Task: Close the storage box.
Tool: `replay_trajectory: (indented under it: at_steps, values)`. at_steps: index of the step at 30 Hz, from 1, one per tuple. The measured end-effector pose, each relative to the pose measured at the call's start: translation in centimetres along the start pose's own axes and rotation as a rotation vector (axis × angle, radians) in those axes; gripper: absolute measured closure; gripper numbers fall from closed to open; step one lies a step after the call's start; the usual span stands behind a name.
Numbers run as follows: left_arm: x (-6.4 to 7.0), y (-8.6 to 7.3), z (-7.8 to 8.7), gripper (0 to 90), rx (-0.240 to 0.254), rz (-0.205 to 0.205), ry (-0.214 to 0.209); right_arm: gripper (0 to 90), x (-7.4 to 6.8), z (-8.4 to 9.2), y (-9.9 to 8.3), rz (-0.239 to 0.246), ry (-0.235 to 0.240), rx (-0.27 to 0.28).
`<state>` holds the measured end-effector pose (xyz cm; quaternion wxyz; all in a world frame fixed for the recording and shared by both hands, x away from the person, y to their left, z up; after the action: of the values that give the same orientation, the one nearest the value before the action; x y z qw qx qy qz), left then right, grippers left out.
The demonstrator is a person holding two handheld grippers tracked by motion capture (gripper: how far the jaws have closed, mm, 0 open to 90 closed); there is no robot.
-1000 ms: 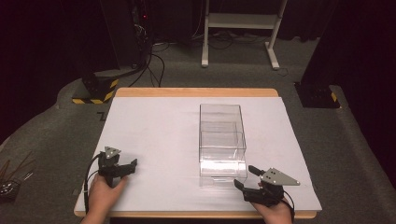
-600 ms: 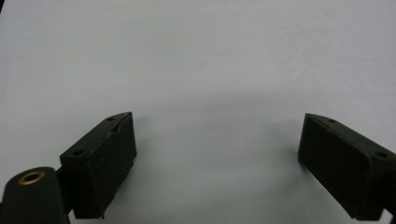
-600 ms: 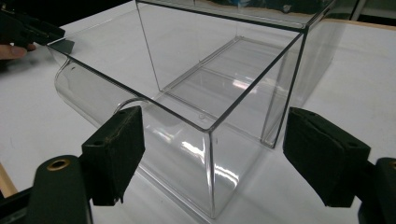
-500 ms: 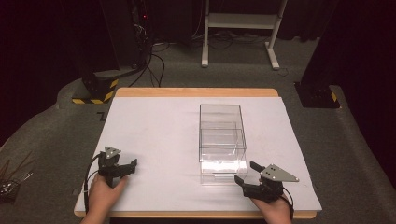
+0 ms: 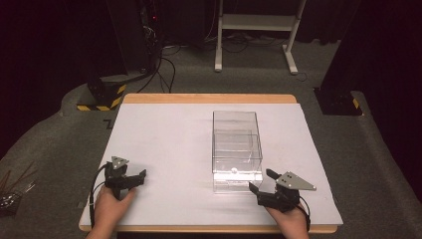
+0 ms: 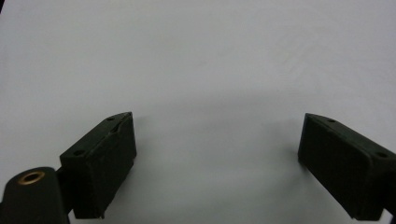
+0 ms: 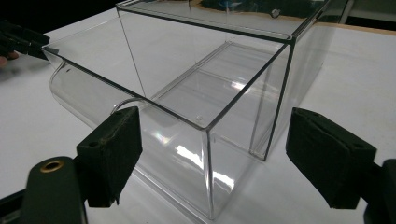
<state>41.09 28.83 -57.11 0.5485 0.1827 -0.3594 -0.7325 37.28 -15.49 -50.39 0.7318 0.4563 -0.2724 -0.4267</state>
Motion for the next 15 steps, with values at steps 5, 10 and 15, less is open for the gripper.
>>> replay_trajectory:
  at_steps: [5,10,15]
  values:
    - [0.0,0.0,0.0,11.5,0.0,0.0,0.0,17.7,0.1,-0.21,0.02,0.008,-0.002,-0.007]
    - [0.0,0.0,0.0,11.4,0.0,0.0,0.0,17.7,0.31,-0.56,0.17,0.004,-0.011,-0.01]
    - [0.0,0.0,0.0,11.4,0.0,0.0,0.0,17.7,0.59,-1.01,0.36,-0.001,-0.021,-0.012]
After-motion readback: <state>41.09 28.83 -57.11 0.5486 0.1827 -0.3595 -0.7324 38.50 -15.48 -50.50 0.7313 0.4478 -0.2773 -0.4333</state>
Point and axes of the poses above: each handheld gripper's, and its own axes: z roughly backward along the jaws, y roughly out of its top, x roughly to its right, the point moved 9 cm from there along -z, roughly forward along the jaws, and after that the axes turned 11 degrees about -y, right-handed, at the moved point
